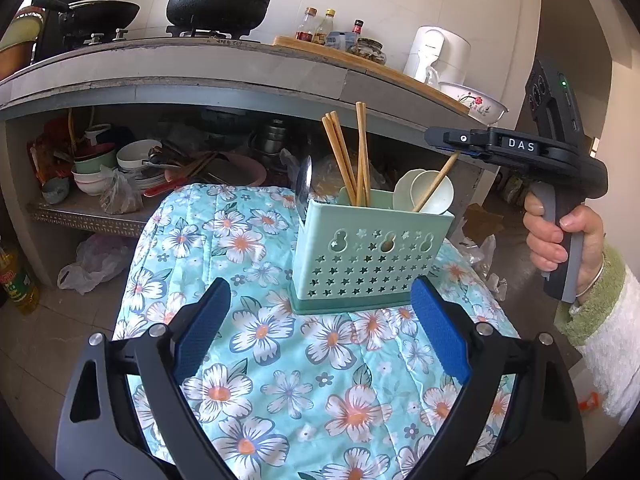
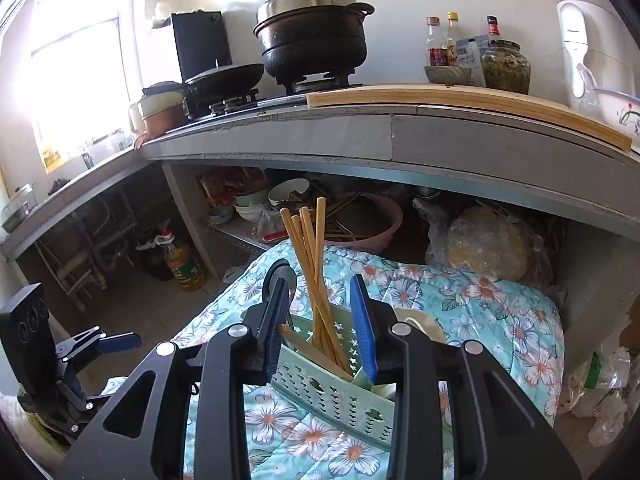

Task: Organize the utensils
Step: 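Lower the chopstick into the green holder and open the right tool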

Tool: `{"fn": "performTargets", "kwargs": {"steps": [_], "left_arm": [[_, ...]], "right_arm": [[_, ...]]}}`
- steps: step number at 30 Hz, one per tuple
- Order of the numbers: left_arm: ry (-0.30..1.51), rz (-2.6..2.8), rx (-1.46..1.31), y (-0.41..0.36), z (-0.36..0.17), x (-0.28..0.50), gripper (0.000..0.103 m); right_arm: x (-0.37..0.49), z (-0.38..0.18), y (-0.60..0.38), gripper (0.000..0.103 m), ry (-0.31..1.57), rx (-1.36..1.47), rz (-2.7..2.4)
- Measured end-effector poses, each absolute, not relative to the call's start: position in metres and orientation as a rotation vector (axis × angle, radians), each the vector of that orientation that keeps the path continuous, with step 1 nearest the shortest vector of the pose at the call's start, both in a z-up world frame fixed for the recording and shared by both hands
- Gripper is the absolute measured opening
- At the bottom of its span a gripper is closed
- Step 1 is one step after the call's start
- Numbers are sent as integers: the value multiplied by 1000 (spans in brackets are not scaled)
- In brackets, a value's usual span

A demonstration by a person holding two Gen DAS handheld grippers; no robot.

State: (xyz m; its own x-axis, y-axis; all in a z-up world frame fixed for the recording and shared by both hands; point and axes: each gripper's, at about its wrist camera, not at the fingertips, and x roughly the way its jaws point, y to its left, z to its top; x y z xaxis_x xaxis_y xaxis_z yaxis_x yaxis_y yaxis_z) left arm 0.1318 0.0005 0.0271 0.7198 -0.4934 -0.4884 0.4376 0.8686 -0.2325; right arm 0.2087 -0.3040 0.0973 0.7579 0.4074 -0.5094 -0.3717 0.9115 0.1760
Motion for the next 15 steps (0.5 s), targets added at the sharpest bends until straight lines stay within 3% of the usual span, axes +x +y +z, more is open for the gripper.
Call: {"fn": "performTargets", "kwargs": {"steps": [15], "left_arm": [[575, -547, -99, -9, 27, 126, 88]], "right_arm": [[139, 97, -355, 35, 481, 303, 426]]}}
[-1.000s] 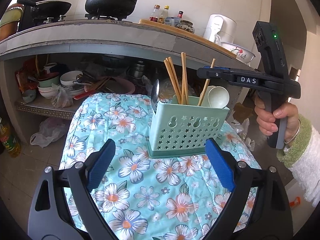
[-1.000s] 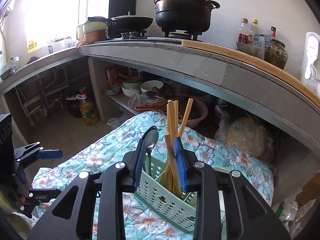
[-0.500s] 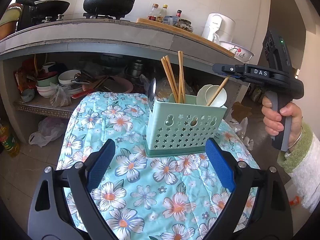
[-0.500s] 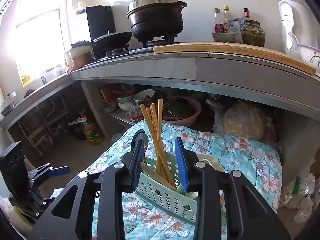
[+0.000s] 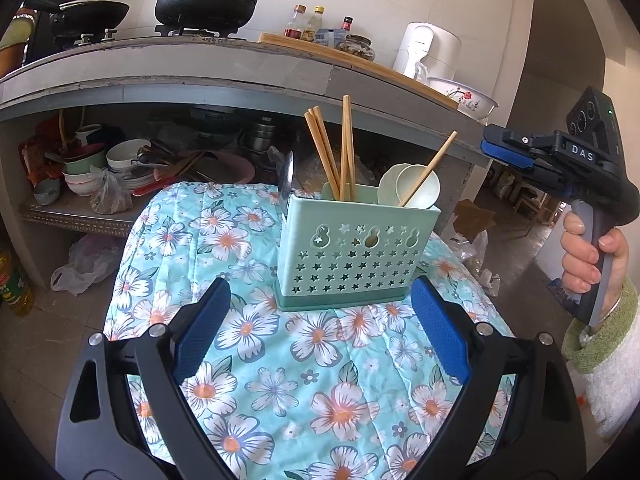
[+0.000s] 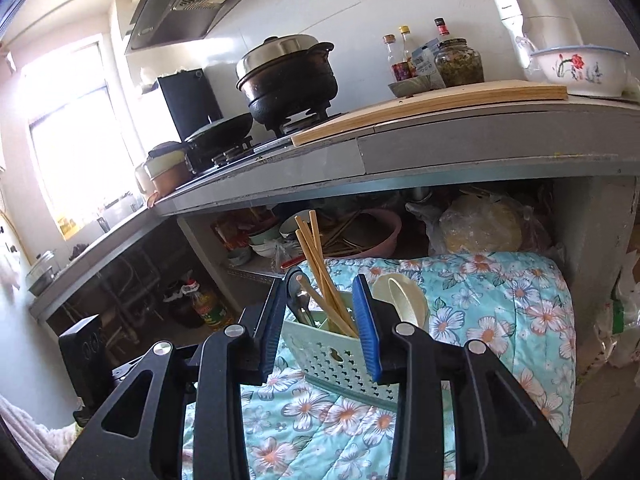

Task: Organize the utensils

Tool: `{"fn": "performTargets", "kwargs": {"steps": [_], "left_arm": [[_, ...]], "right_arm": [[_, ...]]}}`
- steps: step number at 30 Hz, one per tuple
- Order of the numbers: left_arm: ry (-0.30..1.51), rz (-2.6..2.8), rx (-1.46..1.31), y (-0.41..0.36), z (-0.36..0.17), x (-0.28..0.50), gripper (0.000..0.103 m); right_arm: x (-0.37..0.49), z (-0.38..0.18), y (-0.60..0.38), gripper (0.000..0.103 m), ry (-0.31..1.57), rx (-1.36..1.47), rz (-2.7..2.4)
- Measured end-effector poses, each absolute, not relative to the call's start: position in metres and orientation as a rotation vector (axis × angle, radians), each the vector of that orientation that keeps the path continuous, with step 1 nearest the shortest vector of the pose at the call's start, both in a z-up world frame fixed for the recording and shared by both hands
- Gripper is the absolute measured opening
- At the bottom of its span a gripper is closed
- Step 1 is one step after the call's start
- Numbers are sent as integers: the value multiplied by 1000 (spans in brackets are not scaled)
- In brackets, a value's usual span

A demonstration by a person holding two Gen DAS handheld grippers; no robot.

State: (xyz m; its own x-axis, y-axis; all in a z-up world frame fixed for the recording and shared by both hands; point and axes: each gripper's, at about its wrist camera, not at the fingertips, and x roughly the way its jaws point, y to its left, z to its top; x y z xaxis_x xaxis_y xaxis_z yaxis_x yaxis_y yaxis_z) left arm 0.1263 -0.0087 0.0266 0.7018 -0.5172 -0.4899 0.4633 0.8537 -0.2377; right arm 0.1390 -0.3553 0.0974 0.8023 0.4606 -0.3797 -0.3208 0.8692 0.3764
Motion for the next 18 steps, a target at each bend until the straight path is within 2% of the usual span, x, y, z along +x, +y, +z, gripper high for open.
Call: {"fn": "performTargets", "kwargs": {"steps": [5, 10, 14, 18], "left_arm": [[588, -518, -109, -12, 27, 122, 88], [594, -418, -71, -21, 29, 112, 92], [611, -350, -51, -30, 32, 103, 94], [633, -285, -41, -37, 36, 94, 95]], "right_arm": [[108, 84, -358, 44, 506, 351, 400], [80, 58, -342, 66, 605, 280, 255], [64, 36, -328, 72, 697, 236, 176], [49, 33, -321, 80, 698, 189, 97]]}}
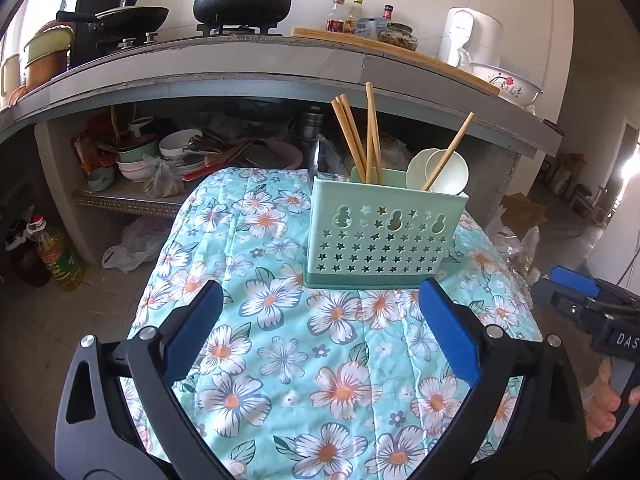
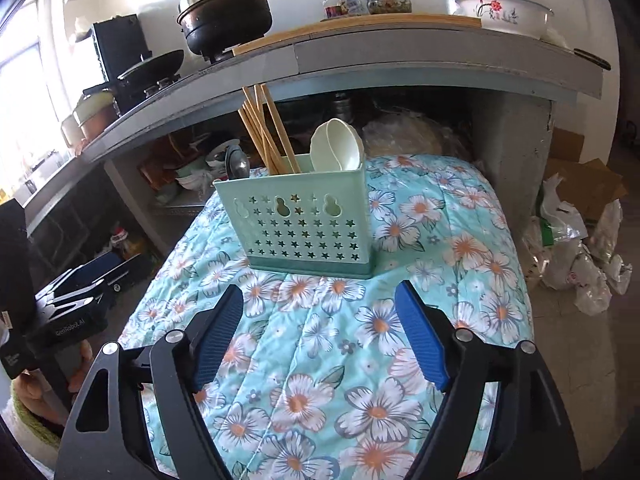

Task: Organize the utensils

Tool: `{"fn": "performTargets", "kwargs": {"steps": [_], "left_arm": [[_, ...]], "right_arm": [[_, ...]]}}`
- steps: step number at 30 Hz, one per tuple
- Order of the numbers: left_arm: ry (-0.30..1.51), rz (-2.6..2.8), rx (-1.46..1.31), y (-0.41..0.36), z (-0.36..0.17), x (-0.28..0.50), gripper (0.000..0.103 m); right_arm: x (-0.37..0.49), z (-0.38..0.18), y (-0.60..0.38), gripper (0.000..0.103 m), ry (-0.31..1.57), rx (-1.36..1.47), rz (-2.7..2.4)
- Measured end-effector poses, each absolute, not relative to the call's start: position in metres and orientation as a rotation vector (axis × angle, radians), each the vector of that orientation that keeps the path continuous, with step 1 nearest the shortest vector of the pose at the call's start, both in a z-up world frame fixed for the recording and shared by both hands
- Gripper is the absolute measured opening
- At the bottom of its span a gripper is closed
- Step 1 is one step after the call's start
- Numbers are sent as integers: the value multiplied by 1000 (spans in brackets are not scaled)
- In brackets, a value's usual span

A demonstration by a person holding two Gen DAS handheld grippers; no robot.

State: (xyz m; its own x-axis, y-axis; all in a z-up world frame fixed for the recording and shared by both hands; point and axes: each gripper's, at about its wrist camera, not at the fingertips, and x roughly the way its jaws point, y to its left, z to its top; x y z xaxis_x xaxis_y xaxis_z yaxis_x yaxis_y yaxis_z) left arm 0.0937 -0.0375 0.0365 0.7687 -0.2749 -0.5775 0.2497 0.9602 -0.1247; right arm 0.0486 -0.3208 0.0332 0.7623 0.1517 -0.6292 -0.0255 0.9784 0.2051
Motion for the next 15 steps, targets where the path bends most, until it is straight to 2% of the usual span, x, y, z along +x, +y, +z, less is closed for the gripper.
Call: {"fn": "performTargets", "kwargs": {"steps": [3, 7, 15], "left_arm": [[619, -221, -21, -41, 42, 85, 95], [604, -161, 34, -45, 51, 77, 95], [609, -166, 28, -47, 64, 64, 95]], "right_arm": [[34, 39, -321, 89, 659, 179, 57], [23, 47, -324, 94, 630, 173, -7], [5, 54, -320, 96, 615, 144, -76]]}}
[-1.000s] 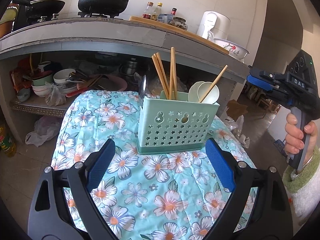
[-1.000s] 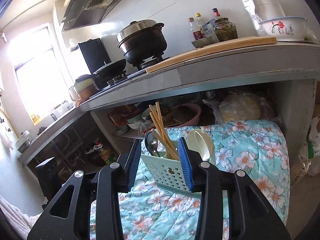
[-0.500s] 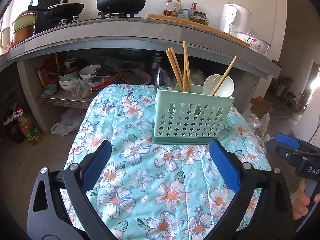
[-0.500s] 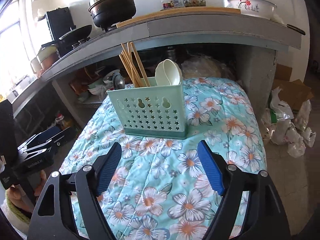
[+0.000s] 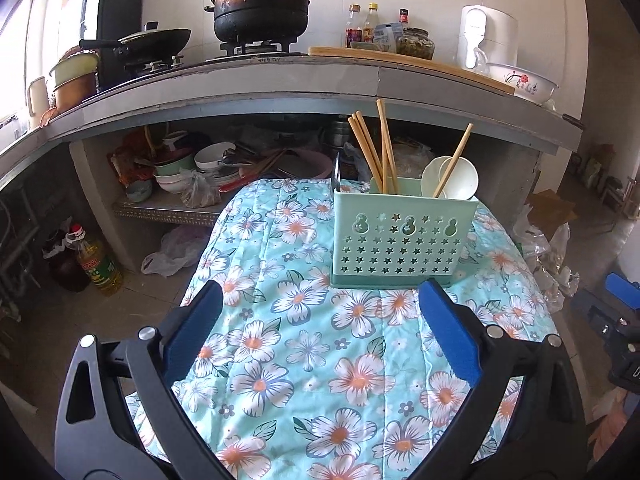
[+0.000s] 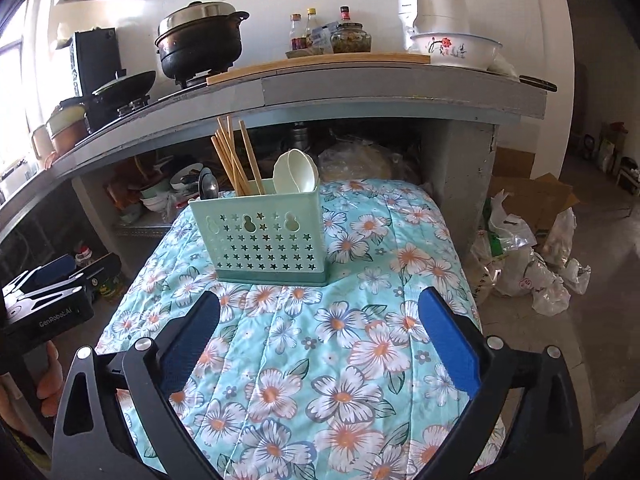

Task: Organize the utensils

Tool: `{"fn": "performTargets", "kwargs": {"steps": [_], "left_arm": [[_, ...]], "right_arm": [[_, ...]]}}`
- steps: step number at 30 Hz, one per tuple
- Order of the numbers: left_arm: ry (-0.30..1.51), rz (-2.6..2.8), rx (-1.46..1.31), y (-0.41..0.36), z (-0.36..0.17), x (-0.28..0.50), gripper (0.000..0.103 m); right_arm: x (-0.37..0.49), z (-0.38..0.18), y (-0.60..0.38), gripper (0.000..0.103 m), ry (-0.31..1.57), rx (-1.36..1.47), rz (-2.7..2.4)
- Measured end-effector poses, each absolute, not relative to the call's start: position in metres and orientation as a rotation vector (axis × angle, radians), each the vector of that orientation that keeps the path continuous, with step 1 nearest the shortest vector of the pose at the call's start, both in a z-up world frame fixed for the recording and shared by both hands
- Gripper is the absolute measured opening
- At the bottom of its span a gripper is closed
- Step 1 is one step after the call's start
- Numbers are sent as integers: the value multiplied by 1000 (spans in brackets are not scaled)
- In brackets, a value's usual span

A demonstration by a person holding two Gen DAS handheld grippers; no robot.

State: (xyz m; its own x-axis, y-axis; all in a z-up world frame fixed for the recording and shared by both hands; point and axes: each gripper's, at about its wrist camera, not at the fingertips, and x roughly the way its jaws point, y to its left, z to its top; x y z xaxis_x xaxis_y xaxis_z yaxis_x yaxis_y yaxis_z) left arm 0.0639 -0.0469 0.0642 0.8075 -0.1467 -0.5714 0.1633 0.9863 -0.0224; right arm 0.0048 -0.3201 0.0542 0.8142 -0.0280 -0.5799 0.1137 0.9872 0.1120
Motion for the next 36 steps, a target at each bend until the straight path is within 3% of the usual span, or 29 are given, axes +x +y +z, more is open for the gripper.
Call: {"fn": "performTargets", "kwargs": {"steps": [8, 36], "left_arm": [[562, -135, 152, -65, 78, 52, 95], [528, -122, 57, -45, 98, 37, 95]], "right_arm": [[-8, 59, -313, 97, 610, 128, -110], [-18, 72, -300, 97, 620, 72, -161]]}}
